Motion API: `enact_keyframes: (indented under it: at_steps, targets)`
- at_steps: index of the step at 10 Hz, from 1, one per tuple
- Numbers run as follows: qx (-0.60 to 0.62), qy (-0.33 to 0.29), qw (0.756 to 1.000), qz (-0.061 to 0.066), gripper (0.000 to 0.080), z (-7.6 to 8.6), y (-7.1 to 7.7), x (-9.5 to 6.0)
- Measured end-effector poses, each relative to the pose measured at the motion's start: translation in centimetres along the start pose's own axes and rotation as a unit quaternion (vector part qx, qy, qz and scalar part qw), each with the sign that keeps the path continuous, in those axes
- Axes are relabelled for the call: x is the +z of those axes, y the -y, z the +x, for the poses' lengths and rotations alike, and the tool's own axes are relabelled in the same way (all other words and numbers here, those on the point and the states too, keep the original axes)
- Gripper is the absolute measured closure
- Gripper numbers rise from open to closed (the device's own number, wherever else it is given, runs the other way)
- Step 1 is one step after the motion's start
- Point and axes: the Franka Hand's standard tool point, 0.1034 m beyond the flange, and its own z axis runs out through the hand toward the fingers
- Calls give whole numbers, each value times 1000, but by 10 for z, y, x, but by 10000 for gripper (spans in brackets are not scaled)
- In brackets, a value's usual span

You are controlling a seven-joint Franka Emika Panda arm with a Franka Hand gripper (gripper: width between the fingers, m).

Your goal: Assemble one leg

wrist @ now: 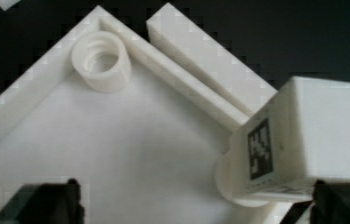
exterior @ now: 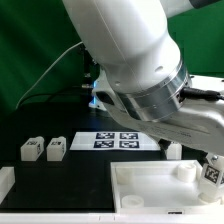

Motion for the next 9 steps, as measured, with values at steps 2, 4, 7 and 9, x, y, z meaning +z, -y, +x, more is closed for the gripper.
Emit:
enact_keyframes:
  at_steps: [2, 4, 7, 9]
  targets:
    - [-4, -78, 997, 18, 151, 8, 15, -4]
    - [-12, -153, 988, 33, 151, -5, 25, 1]
    - [-17, -250, 966, 64, 151, -20, 50, 8]
    - [-18, -238, 970, 53, 151, -22, 53, 14]
